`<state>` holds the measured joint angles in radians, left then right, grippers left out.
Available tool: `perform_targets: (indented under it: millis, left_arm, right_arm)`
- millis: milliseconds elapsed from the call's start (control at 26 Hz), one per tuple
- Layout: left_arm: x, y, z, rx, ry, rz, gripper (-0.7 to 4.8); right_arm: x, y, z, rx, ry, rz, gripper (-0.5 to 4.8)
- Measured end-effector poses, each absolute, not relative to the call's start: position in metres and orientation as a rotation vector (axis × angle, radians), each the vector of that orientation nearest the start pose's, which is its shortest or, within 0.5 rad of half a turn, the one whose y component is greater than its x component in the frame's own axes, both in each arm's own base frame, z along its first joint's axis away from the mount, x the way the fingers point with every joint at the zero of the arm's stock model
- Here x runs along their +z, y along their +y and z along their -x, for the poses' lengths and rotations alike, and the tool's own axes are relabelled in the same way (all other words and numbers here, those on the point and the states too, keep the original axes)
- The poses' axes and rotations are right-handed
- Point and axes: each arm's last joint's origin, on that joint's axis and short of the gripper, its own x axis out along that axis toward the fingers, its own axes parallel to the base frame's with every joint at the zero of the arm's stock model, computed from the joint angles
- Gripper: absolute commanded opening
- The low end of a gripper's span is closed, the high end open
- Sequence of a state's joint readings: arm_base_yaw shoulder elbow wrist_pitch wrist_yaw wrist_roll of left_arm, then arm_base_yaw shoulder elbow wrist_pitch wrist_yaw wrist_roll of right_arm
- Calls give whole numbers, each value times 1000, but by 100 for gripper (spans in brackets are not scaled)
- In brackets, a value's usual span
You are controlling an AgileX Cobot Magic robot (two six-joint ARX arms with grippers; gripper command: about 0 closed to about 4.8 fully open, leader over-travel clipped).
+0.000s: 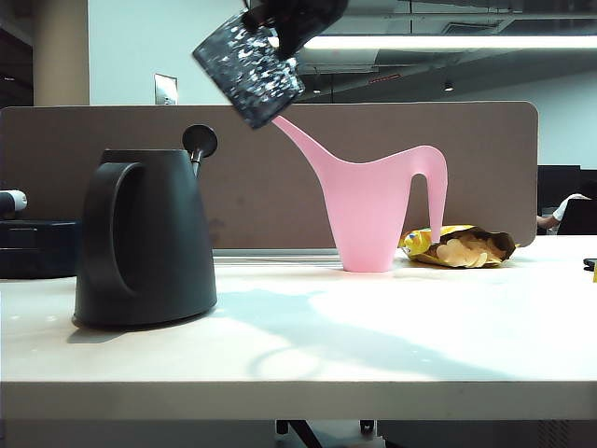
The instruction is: Pour the water from the cup into the kettle.
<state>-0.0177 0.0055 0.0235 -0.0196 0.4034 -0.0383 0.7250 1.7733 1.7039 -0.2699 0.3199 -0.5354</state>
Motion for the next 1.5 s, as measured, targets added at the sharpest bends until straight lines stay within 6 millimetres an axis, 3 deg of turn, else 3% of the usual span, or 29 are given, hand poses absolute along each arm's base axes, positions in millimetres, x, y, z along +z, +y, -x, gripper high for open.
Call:
perform_targets:
  millis: [385,654,1000,1501]
  left_arm:
    - [169,-13,-94,-421,10,38,-5]
    - [169,-13,-94,-422,10,38,-5]
    - [169,-13,-94,-421,10,38,-5]
    - [169,-13,-94,-421,10,38,-5]
  right_arm:
    - [349,292,-314,510,219,780,-9]
    - [353,303,-310,492,163,850,-9]
    - [338,317,-310,483,161,989,-9]
    - [337,329,-305,455,95,1101,-9]
